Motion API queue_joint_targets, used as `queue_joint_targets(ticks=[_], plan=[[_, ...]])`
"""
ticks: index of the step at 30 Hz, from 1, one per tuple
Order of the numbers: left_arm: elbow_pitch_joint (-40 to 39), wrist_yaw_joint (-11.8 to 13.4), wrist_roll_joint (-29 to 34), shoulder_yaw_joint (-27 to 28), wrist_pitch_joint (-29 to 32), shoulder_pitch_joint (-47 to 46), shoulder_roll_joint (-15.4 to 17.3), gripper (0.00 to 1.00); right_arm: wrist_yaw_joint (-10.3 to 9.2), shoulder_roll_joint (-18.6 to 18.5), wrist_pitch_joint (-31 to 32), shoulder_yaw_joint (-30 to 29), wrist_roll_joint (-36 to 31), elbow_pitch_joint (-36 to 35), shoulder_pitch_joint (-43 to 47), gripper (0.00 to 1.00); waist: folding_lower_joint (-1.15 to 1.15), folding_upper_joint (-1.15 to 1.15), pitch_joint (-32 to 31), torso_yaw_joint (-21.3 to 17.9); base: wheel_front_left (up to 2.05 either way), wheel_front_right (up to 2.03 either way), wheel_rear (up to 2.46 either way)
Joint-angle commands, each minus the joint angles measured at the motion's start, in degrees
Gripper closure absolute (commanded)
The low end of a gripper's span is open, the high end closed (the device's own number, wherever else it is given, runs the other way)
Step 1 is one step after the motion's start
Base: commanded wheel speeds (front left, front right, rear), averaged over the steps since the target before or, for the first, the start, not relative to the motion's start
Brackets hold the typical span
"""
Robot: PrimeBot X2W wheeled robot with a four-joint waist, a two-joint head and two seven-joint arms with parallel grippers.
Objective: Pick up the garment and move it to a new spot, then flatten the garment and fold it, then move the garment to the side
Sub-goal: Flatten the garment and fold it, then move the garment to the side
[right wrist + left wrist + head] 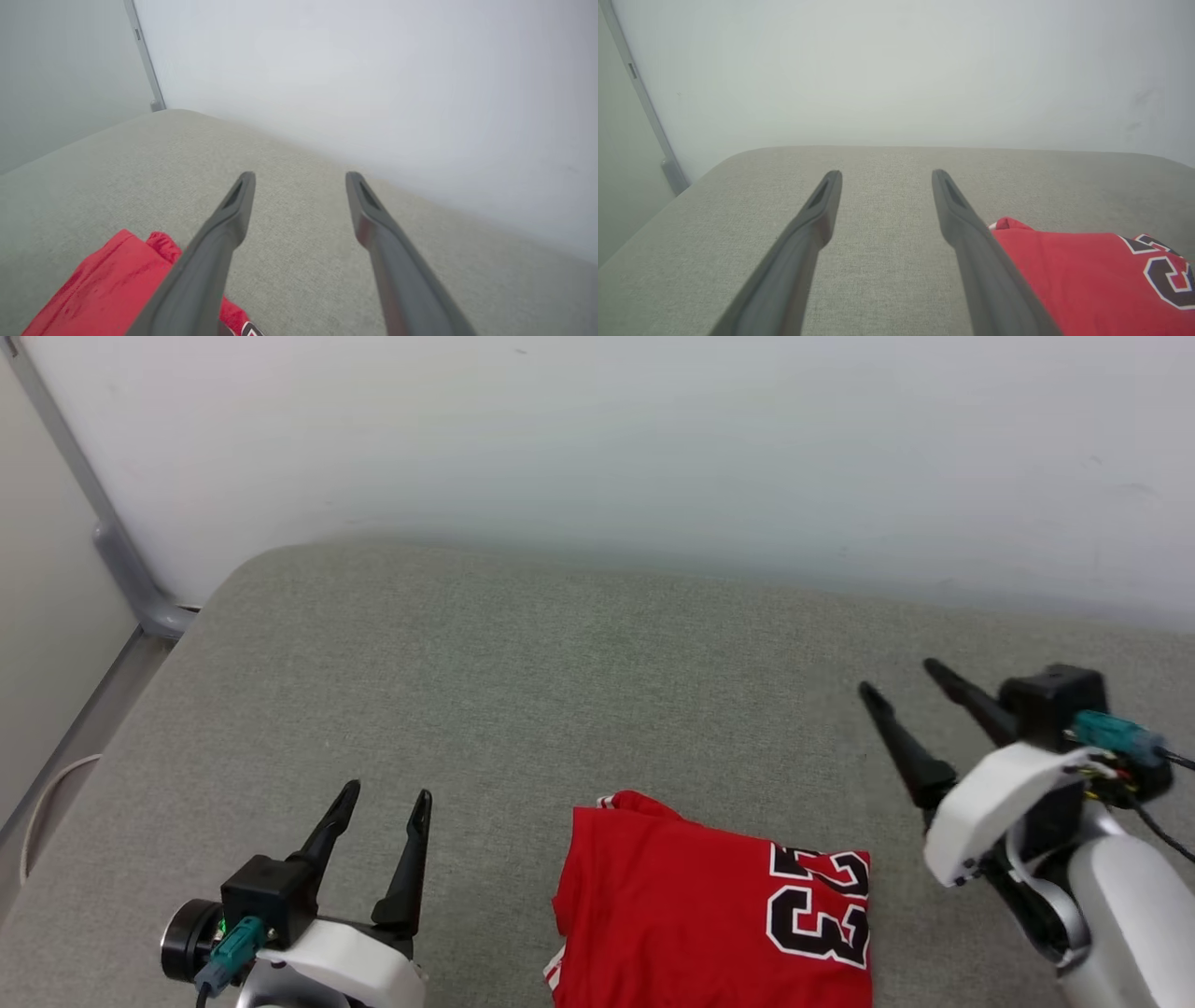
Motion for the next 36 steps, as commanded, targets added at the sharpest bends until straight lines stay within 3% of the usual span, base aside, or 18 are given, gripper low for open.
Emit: queue_joint_targets(ticks=[1,6,14,27,36], plan=[[-0.3,-0.17,0.37,0.27,-0.1,0.61,-0.38,0.0,-0.05,-0.04,-1.06,-1.04,-0.37,-0.75,1.34,0.0,0.0,0.0,0.11,-0.41,0.0,0.0,0.0],[-1.92,-1.1,2.65,2.59,-0.11,1.91,-2.02,0.0,-0.07,0.72,-7.67,-9.87,-4.62,-5.6,8.14,0.0,0.0,0.0,0.73,-1.61,0.0,0.0,0.0],[-4.28,-3.36,7.42,6.72,-0.12,3.89,-4.83,0.0,-0.06,6.7,-13.33,-19.4,-8.84,-12.96,18.05,0.0,0.0,0.0,1.86,-2.55,0.0,0.0,0.0],[-5.11,-8.77,14.81,12.37,-0.12,5.99,-10.95,0.0,-0.05,13.2,-16.87,-20.17,-10.02,-12.55,24.42,0.0,0.0,0.0,2.33,-3.24,0.0,0.0,0.0],[-4.26,-11.74,17.49,15.39,-0.12,6.15,-13.5,0.0,-0.05,13.74,-16.59,-20.46,-10.3,-11.85,23.24,0.0,0.0,0.0,2.23,-3.31,0.0,0.0,0.0]])
